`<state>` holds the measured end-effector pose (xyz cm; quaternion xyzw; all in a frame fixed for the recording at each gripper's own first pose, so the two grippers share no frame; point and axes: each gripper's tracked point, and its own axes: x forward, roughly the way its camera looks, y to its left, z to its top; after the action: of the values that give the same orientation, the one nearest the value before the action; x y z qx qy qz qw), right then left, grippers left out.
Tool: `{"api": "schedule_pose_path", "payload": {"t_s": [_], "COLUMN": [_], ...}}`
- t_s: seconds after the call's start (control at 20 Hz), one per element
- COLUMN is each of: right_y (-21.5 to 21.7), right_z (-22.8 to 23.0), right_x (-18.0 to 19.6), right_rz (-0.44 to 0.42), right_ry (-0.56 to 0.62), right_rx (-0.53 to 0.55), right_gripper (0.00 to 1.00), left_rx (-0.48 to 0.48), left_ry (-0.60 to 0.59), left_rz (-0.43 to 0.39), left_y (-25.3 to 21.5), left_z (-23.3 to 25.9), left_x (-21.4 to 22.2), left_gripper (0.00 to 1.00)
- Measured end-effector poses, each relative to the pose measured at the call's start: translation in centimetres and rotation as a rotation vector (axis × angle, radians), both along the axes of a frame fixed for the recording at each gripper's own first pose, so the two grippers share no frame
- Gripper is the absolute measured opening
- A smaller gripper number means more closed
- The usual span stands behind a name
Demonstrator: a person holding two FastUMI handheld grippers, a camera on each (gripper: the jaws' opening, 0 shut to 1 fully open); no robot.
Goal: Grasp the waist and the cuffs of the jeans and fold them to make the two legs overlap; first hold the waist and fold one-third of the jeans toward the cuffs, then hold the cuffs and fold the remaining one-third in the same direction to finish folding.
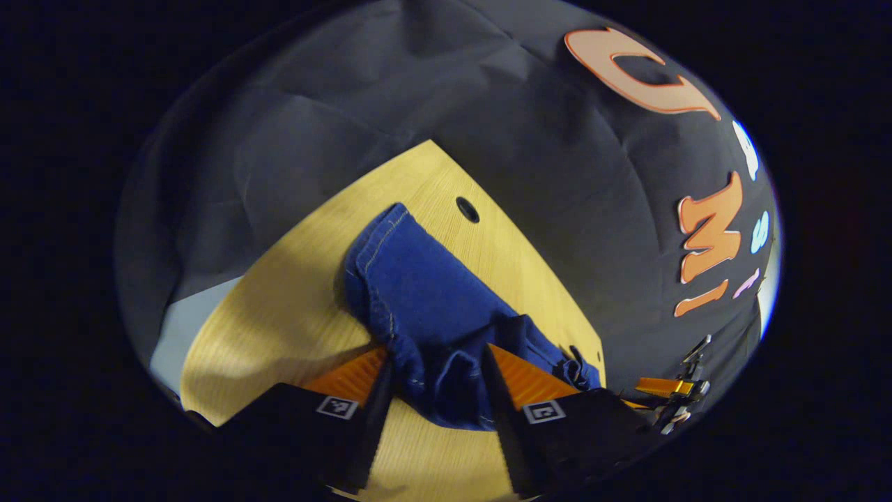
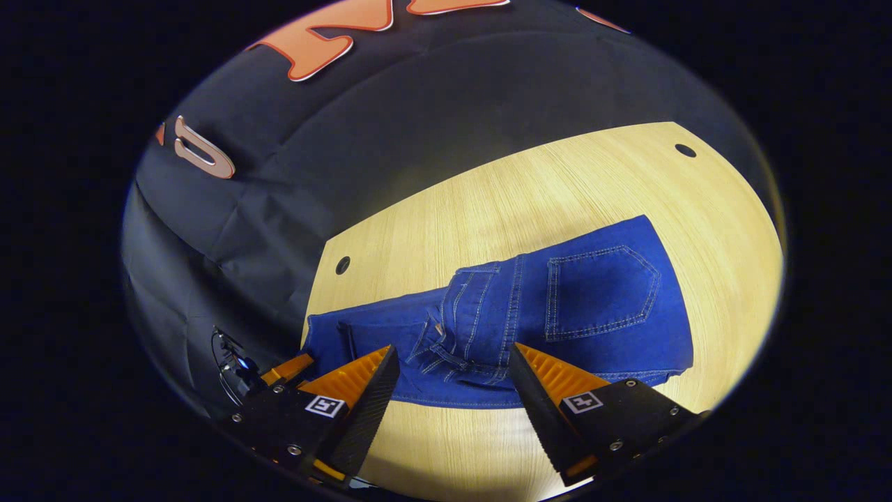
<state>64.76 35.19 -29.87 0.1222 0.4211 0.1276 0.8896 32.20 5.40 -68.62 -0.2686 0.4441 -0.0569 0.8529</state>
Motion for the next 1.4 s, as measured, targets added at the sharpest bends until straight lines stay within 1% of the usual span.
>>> {"api": "schedule_pose_path", "payload": {"t_s": [0.05,0.1,0.15,0.25,0.3,0.35,0.4,0.55,0.75,0.9,1.05,1.2,1.4], "right_y": [-0.4,-0.7,-0.9,-1.4,-1.8,-2.6,-3.2,-4.5,-8.2,-11.8,-16.0,-20.3,-25.4], "right_z": [-0.1,-0.1,0.1,0.4,0.6,0.8,1.0,2.7,4.9,6.8,8.4,9.1,9.0], "right_x": [-0.2,-0.3,-0.3,-0.1,-0.1,-0.2,-0.1,0.3,0.5,0.9,0.9,0.4,-1.0], "right_rz": [-0.002,-0.003,-0.005,-0.009,-0.007,-0.002,0.003,0.009,0.023,0.013,-0.011,-0.042,-0.09], "right_ry": [0.003,0.004,0.002,-0.001,-0.004,-0.008,-0.012,-0.037,-0.07,-0.103,-0.13,-0.138,-0.131], "right_rx": [-0.003,-0.003,0.0,0.007,0.009,0.009,0.013,0.043,0.046,0.052,0.057,0.057,0.071], "right_gripper": [0.98,0.98,0.98,0.98,0.98,0.98,0.98,0.98,0.98,0.98,0.98,0.98,0.98], "left_rx": [0.038,0.046,0.049,0.048,0.044,0.033,0.027,0.022,0.045,0.065,0.073,0.094,0.124], "left_ry": [0.032,0.051,0.039,-0.02,-0.05,-0.078,-0.099,-0.171,-0.275,-0.331,-0.355,-0.355,-0.317], "left_rz": [0.03,0.051,0.044,0.05,0.056,0.061,0.064,0.028,-0.057,-0.136,-0.211,-0.29,-0.364], "left_y": [0.3,0.1,-0.3,-0.9,-1.5,-2.3,-3.0,-7.1,-15.0,-23.0,-29.1,-35.5,-43.9], "left_z": [-0.9,-0.5,-0.3,2.5,3.9,5.4,6.9,11.9,18.7,22.4,23.9,23.6,20.1], "left_x": [0.3,0.2,0.4,0.5,0.7,1.0,1.3,1.6,2.8,2.2,1.5,0.2,-0.9], "left_gripper": [0.37,0.18,0.12,0.11,0.13,0.11,0.11,0.11,0.11,0.11,0.11,0.11,0.11]}}
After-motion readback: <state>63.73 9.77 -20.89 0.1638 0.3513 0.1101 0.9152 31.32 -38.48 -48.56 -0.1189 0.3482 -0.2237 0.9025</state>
